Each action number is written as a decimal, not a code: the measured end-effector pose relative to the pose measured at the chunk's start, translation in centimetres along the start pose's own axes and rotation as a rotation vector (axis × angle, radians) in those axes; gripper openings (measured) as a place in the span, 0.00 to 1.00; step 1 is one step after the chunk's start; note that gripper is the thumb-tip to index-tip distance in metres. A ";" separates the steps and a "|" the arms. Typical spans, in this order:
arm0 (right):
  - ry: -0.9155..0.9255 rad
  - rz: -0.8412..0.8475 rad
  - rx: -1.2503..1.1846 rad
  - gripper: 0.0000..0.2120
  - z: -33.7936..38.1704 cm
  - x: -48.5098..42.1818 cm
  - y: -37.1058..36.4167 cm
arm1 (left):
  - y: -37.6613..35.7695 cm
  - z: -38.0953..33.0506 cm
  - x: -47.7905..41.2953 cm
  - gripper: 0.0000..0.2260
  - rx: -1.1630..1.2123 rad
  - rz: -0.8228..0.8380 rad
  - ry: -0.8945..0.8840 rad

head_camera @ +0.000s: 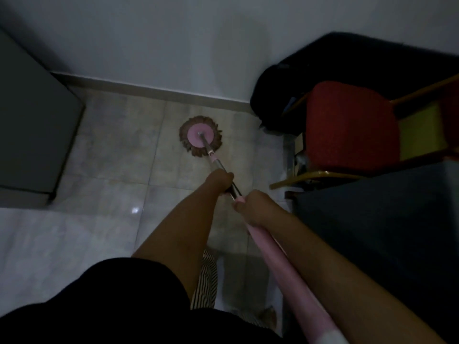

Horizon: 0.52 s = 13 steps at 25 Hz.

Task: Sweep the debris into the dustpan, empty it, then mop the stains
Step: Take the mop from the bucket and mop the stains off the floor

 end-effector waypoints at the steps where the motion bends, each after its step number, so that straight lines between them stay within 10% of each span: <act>1: 0.015 -0.002 0.041 0.18 0.6 0.8 -0.3 | 0.5 0.3 0.9 0.21 0.014 -0.025 -0.001; 13: 0.198 0.173 0.525 0.18 -19.5 17.3 -9.5 | -15.5 14.5 25.4 0.18 0.101 -0.014 0.150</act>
Point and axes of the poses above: each hand's wrist, its own x-axis away from the middle knuckle, its own y-axis out of the back of the hand, z = x × y, the point moved 3 cm from there along -x, towards the middle knuckle, and after that the axes turned 13 degrees about -y, right-handed, at the moved point
